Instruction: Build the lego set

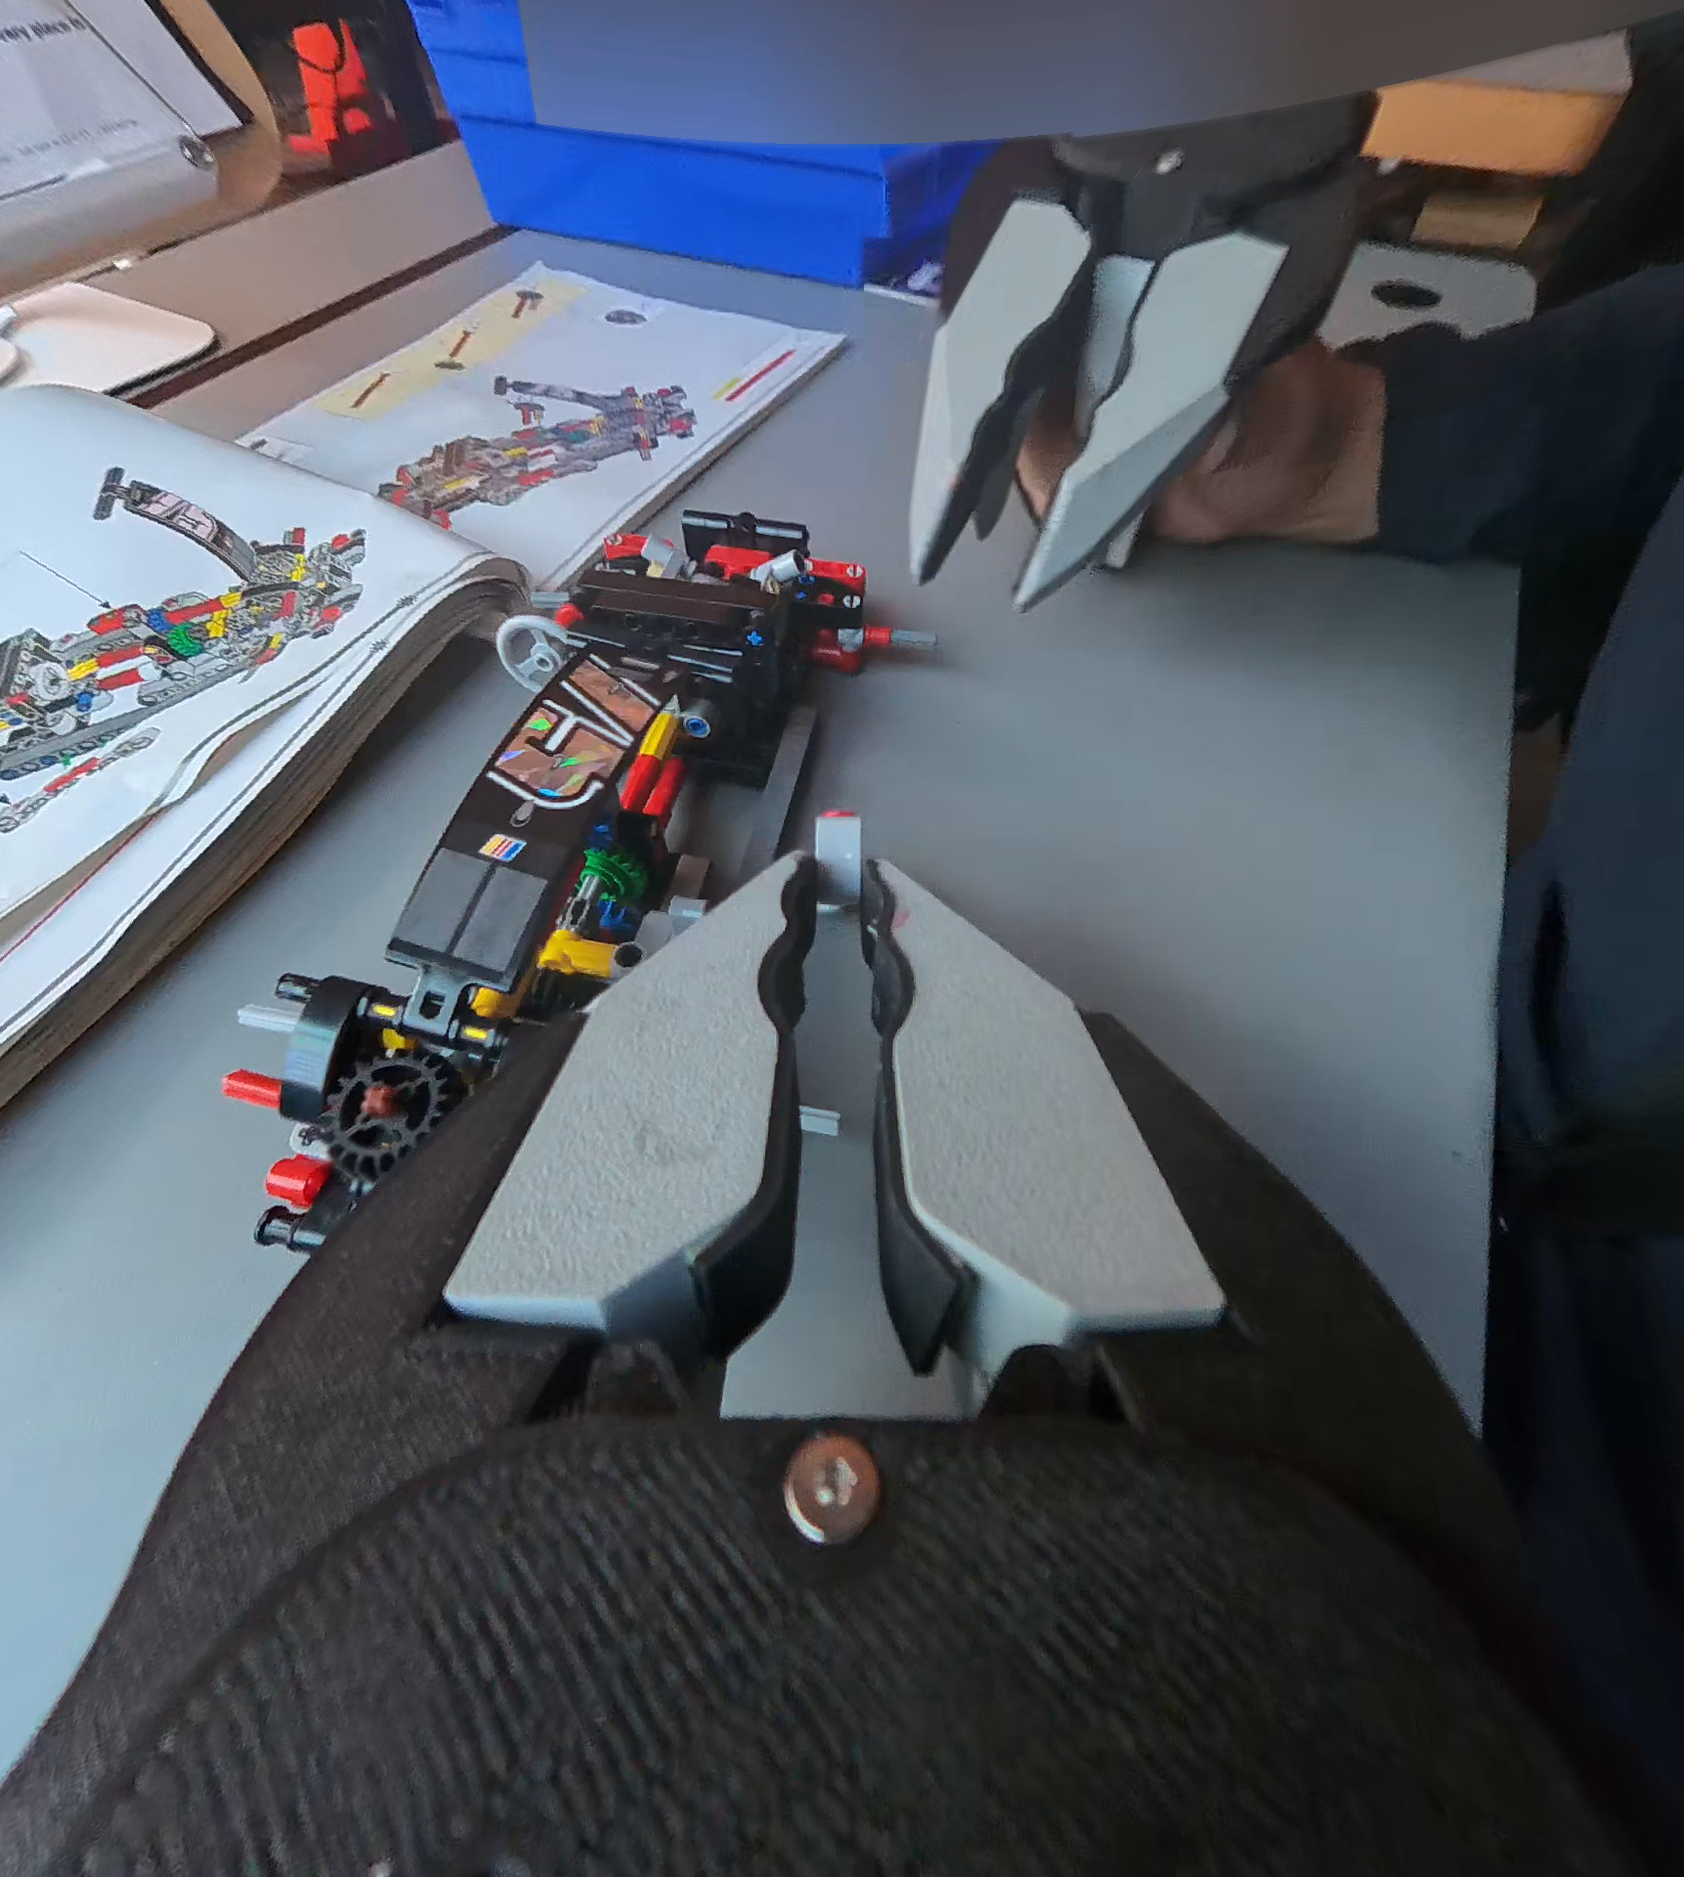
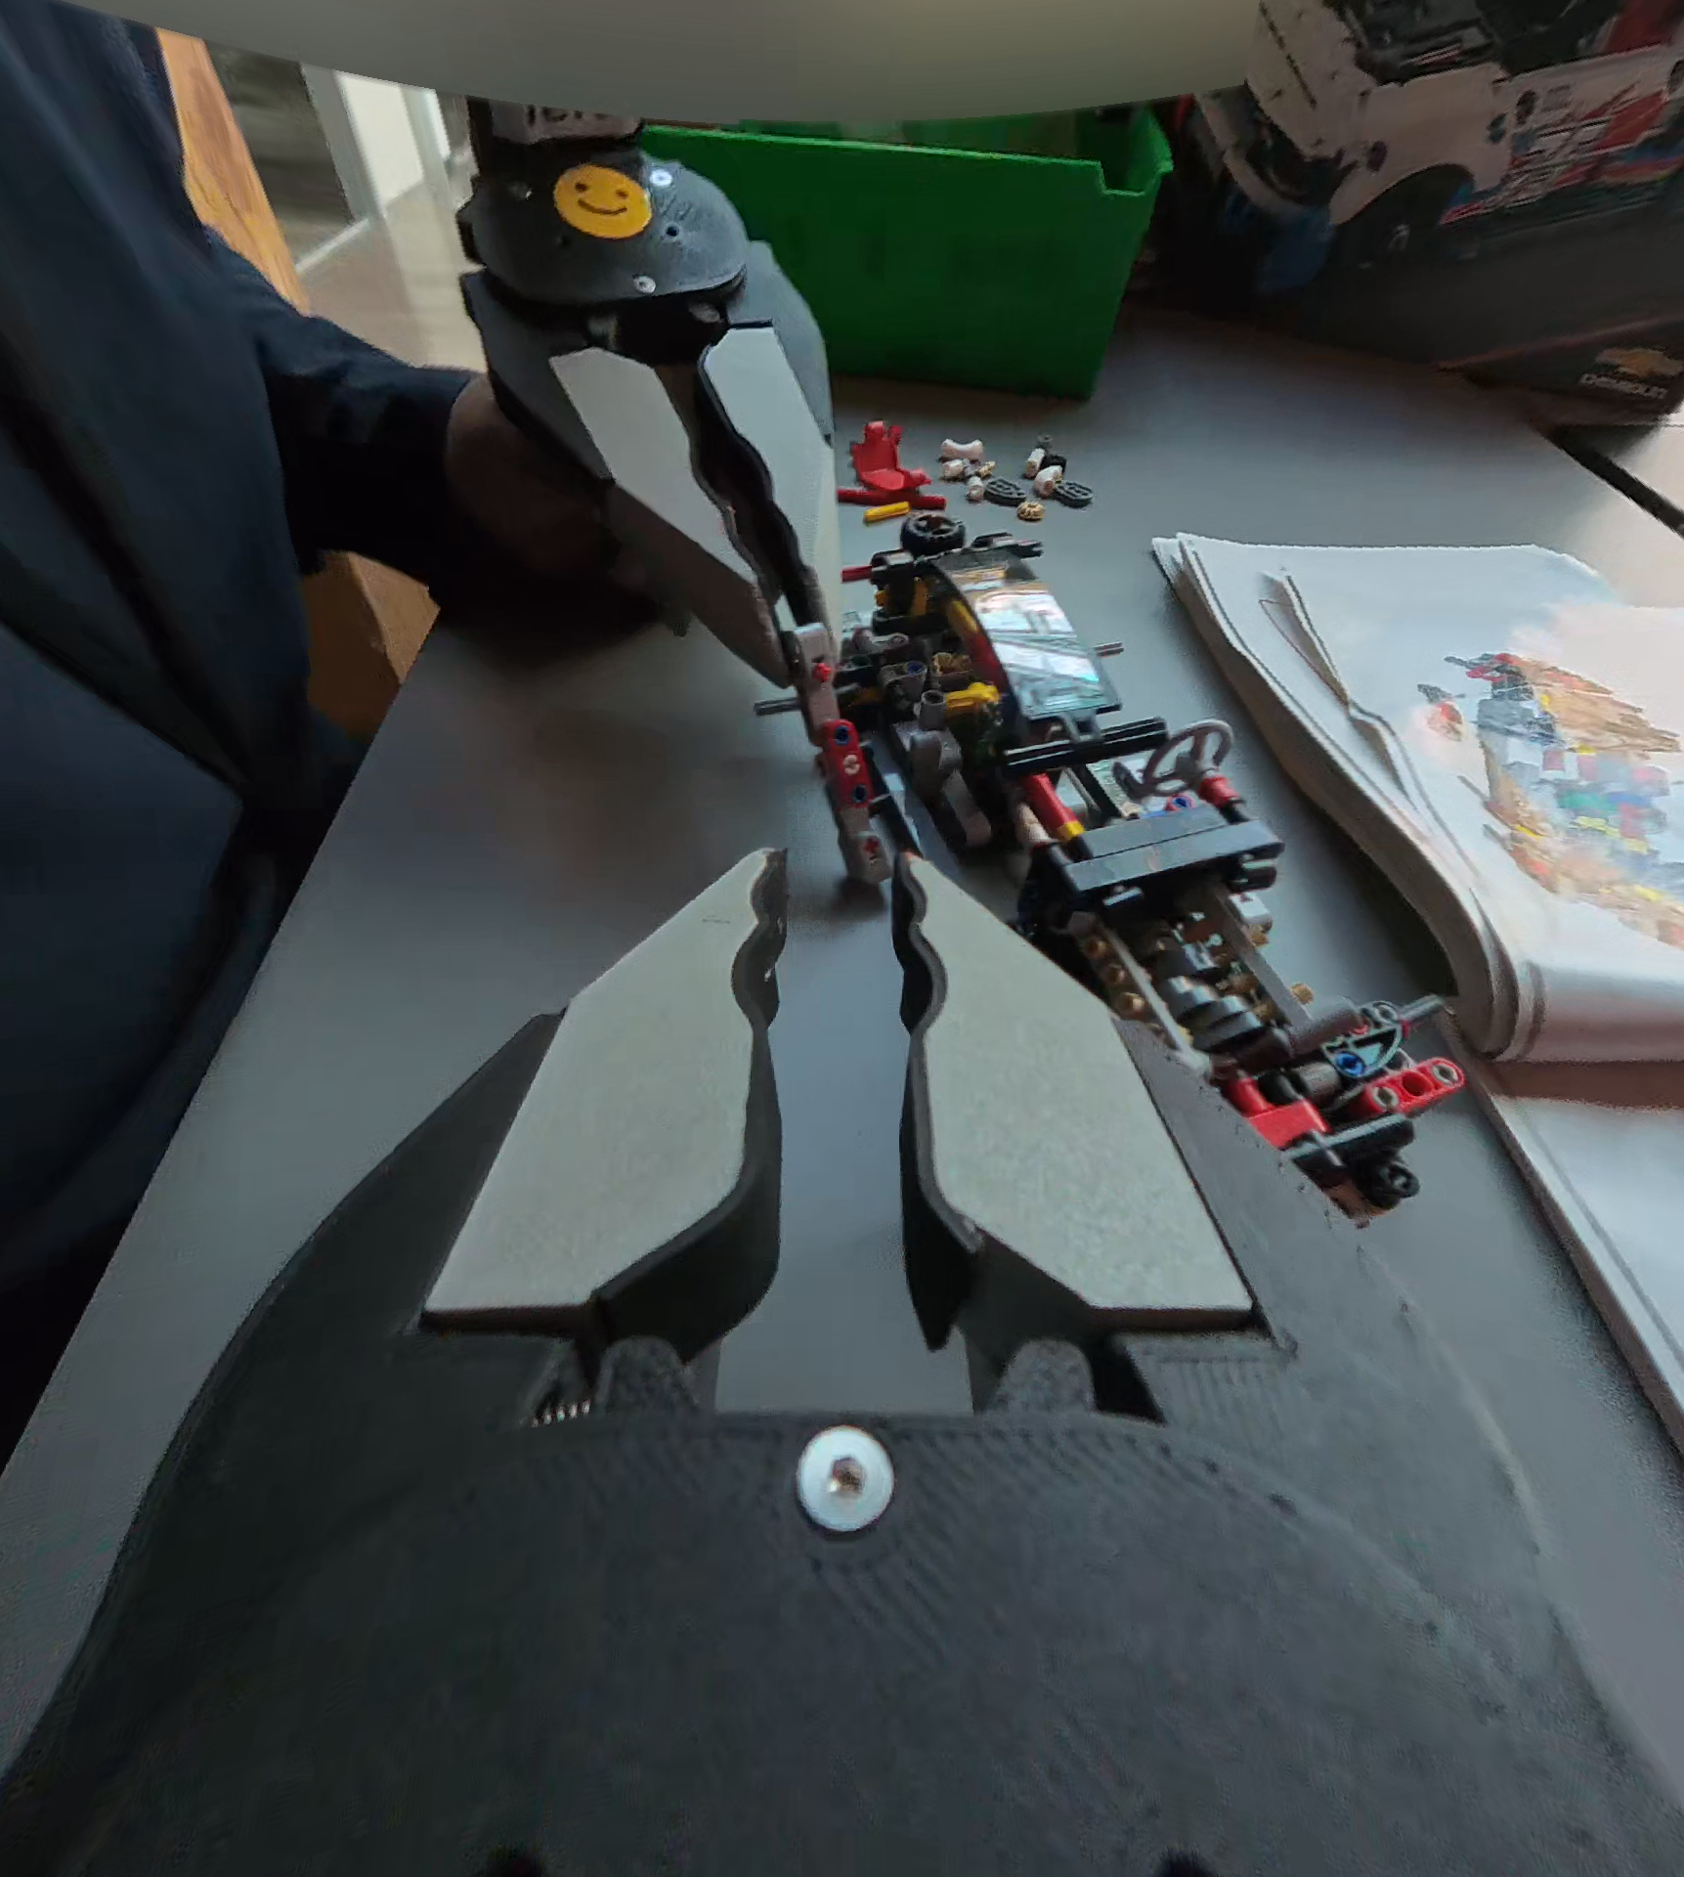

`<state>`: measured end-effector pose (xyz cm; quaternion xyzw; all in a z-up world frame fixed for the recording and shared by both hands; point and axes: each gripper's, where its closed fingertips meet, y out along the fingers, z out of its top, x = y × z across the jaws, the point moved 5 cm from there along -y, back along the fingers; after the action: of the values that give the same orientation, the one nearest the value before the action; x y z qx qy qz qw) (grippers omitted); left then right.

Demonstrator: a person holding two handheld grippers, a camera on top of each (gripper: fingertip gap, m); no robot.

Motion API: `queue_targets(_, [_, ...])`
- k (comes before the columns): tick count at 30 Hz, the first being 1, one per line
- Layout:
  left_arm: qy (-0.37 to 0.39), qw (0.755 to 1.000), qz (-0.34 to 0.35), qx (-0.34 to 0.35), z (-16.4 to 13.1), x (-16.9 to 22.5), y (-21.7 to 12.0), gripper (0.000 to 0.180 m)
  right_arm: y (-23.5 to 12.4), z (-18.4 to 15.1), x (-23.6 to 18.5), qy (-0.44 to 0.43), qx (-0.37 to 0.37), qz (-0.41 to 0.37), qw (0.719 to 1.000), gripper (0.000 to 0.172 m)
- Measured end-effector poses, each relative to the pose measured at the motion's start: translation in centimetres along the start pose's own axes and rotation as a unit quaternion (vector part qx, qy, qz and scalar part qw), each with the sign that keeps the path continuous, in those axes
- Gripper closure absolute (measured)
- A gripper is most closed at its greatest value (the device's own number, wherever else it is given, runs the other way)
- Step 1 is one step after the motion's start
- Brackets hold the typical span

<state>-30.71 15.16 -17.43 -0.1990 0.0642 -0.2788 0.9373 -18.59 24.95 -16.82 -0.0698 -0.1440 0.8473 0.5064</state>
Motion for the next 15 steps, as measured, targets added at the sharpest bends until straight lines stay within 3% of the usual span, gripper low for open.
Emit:
queue_targets(6, [0.021,0.998,-0.011,-0.053,-0.7,0.6,1.0,0.174,-0.1,-0.3,-0.2,-0.006,-0.014,-0.017,1.000,0.151])
queue_targets(15, [0.055,0.988,0.005,-0.143,-2.6,1.5,1.7,0.174,2.7,-2.4,-0.9,-0.079,-0.158,-0.044,0.983,0.154])
